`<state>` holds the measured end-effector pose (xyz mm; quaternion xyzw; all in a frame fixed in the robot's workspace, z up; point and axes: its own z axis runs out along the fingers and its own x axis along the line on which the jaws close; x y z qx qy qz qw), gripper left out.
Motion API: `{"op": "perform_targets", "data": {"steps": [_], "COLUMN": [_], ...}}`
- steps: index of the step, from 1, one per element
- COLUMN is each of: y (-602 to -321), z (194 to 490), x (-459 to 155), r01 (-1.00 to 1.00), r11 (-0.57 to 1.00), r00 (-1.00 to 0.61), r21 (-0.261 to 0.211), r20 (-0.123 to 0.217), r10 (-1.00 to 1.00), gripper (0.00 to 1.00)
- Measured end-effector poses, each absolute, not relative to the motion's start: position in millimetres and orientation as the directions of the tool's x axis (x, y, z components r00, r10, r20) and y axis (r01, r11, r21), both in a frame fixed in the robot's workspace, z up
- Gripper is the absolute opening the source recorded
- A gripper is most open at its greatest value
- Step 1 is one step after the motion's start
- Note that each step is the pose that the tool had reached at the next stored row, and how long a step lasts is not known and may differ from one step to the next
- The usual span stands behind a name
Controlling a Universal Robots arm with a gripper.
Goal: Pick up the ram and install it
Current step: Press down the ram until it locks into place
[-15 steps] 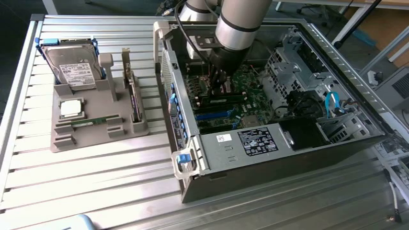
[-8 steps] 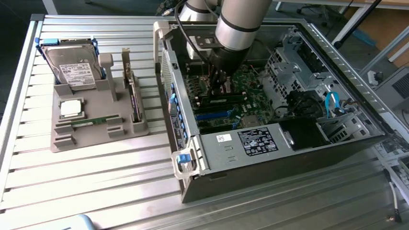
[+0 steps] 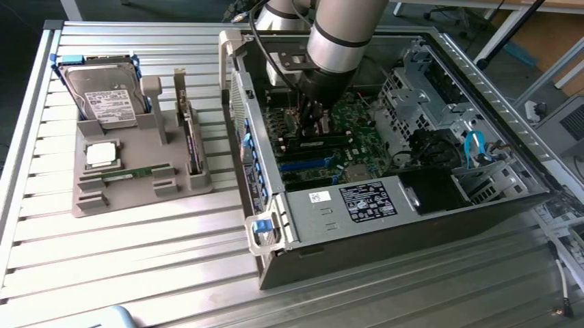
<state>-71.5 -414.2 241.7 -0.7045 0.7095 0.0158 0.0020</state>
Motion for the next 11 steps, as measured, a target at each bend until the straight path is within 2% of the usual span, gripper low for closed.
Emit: {"op": "perform_targets", "data": {"steps": [11], "y": [-414.2], "z": [239.9], "x": [-71.5], "r01": [-1.000], "r11": [0.007], "r00": [-0.007], "r21": [0.019], "r20": [-0.025], "r10": [-1.000], "gripper": [0.11]}}
